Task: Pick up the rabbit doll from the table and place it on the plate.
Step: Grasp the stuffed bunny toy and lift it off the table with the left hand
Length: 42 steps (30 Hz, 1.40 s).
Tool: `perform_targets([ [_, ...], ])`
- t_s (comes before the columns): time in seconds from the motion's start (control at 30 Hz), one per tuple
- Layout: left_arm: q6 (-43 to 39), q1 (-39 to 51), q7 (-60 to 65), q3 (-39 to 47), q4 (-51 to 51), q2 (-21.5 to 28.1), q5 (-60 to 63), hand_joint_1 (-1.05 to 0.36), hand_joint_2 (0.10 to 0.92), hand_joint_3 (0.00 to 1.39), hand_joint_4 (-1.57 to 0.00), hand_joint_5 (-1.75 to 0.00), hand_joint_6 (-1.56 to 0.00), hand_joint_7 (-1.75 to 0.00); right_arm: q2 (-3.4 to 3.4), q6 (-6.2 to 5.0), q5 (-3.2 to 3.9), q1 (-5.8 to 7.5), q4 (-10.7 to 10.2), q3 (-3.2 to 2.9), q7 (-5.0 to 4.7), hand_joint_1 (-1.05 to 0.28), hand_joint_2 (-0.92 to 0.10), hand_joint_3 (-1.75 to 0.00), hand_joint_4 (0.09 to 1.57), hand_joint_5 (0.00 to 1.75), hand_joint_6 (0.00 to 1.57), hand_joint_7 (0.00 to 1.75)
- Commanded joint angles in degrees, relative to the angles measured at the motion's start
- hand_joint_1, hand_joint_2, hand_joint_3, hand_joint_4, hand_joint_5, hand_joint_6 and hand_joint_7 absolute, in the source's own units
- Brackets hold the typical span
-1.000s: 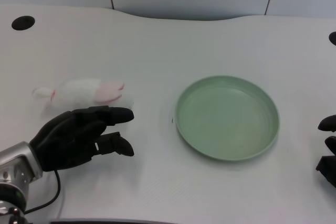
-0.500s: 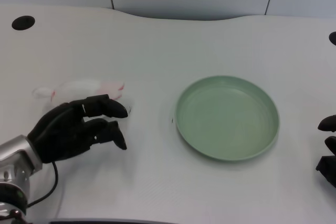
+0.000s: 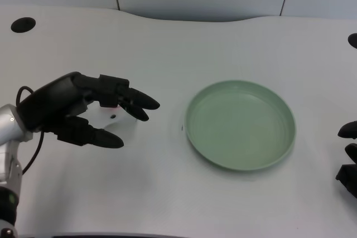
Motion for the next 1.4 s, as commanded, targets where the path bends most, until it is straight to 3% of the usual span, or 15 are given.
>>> perform_targets([
  [0.03, -10.61, -2.42, 7.74, -1.68, 2.24, 3.71, 7.2, -0.72, 0.921, 0.08, -0.28, -0.46, -0.49, -0.03, -0.68, -0.1, 0.56, -0.05, 0.38, -0.65, 0.53, -0.4, -0.92, -0.15, 1.32, 1.75, 1.03, 1.75],
  [0.13, -18.82, -4.66, 19.61, -2.9, 5.82, 6.11, 17.67, -0.81, 0.921, 0.12, -0.21, -0.36, -0.43, 0.0, -0.71, 0.02, 0.5, -0.05, 0.48, -0.61, 0.6, -0.4, -0.92, -0.14, 1.31, 1.75, 1.03, 1.75],
  [0.23, -21.05, -6.65, 36.85, -4.86, 8.07, 8.87, 32.13, -0.92, 0.921, 0.16, -0.16, -0.29, -0.36, 0.0, -0.52, -0.36, 0.48, 0.16, 0.18, -0.57, 0.48, -0.4, -0.92, -0.13, 1.31, 1.75, 1.05, 1.75],
  [0.33, -16.9, -8.4, 60.13, -10.31, 8.61, 11.9, 49.43, -0.99, 0.921, 0.24, -0.11, -0.24, -0.29, 0.0, -0.52, 0.18, 0.51, 0.17, 0.1, -0.54, 0.36, -0.4, -0.92, -0.12, 1.31, 1.75, 0.99, 1.75],
  [0.43, -15.35, -9.48, 69.83, -13.91, 9.84, 13.03, 55.17, -1.01, 0.921, 0.25, -0.1, -0.22, -0.27, 0.0, -0.54, 0.38, 0.51, 0.16, 0.08, -0.49, 0.25, -0.4, -0.92, -0.12, 1.3, 1.75, 0.98, 1.75],
  [0.57, -3.56, -14.65, 89.68, -23.96, 16.9, 13.3, 66.91, -1.05, 0.921, 0.33, -0.03, -0.15, -0.14, 0.0, -0.59, -0.66, 0.54, 0.1, 0.42, -0.64, 0.72, -0.4, -0.92, -0.14, 1.32, 1.75, 1.01, 1.75],
  [0.6, -1.83, -15.48, 91.45, -25.4, 18.52, 12.93, 67.84, -1.05, 0.921, 0.34, -0.03, -0.14, -0.13, 0.0, -0.61, -0.33, 0.62, 0.08, 0.43, -0.67, 0.81, -0.4, -0.92, -0.14, 1.32, 1.75, 1.01, 1.75],
  [0.67, 0.97, -16.89, 94.15, -27.94, 21.61, 12.17, 68.9, -1.05, 0.921, 0.36, -0.01, -0.13, -0.1, 0.0, -0.62, -0.04, 0.76, 0.0, 0.57, -0.76, 1.11, -0.39, -0.92, -0.14, 1.32, 1.75, 1.01, 1.75],
  [0.8, 6.33, -19.01, 97.09, -32.98, 27.5, 10.73, 69.27, -1.05, 0.921, 0.41, 0.0, -0.07, -0.05, 0.0, -0.66, -0.38, 0.41, 0.24, 0.29, -0.54, 0.72, -0.41, -0.92, -0.15, 1.36, 1.75, 1.09, 1.75],
  [0.97, 10.72, -19.65, 96.14, -36.51, 30.93, 10.02, 67.55, -1.05, 0.921, 0.48, -0.01, -0.02, -0.02, -0.01, -0.91, -0.21, 0.1, 0.31, 0.12, -0.34, 0.18, -0.4, -0.92, -0.14, 1.33, 1.75, 1.02, 1.75],
  [1.0, 12.13, -19.47, 95.06, -36.89, 31.58, 9.92, 67.15, -1.05, 0.921, 0.48, -0.01, -0.02, -0.02, -0.01, -0.91, -0.07, 0.33, 0.27, 0.17, -0.5, 0.49, -0.4, -0.92, -0.14, 1.33, 1.75, 1.01, 1.75],
  [1.1, 14.16, -19.05, 92.99, -37.65, 32.44, 9.8, 65.43, -1.05, 0.921, 0.49, -0.03, -0.03, -0.02, -0.01, -0.87, 0.14, 0.85, 0.19, 0.37, -0.91, 1.23, -0.38, -0.92, -0.14, 1.32, 1.75, 1.02, 1.75],
  [1.23, 13.52, -17.76, 86.28, -35.2, 32.96, 9.46, 59.72, -1.05, 0.921, 0.5, -0.02, -0.02, -0.01, 0.0, -1.06, -1.09, 0.02, 0.29, 0.2, -0.39, 0.69, -0.41, -0.92, -0.15, 1.34, 1.75, 1.05, 1.75],
  [1.4, 12.32, -16.89, 79.85, -32.99, 32.87, 8.49, 53.61, -1.05, 0.921, 0.52, -0.02, -0.02, 0.0, 0.0, -0.84, -1.01, 0.36, 0.48, 0.01, -0.58, 0.92, -0.4, -0.92, -0.17, 1.34, 1.75, 1.04, 1.75],
])
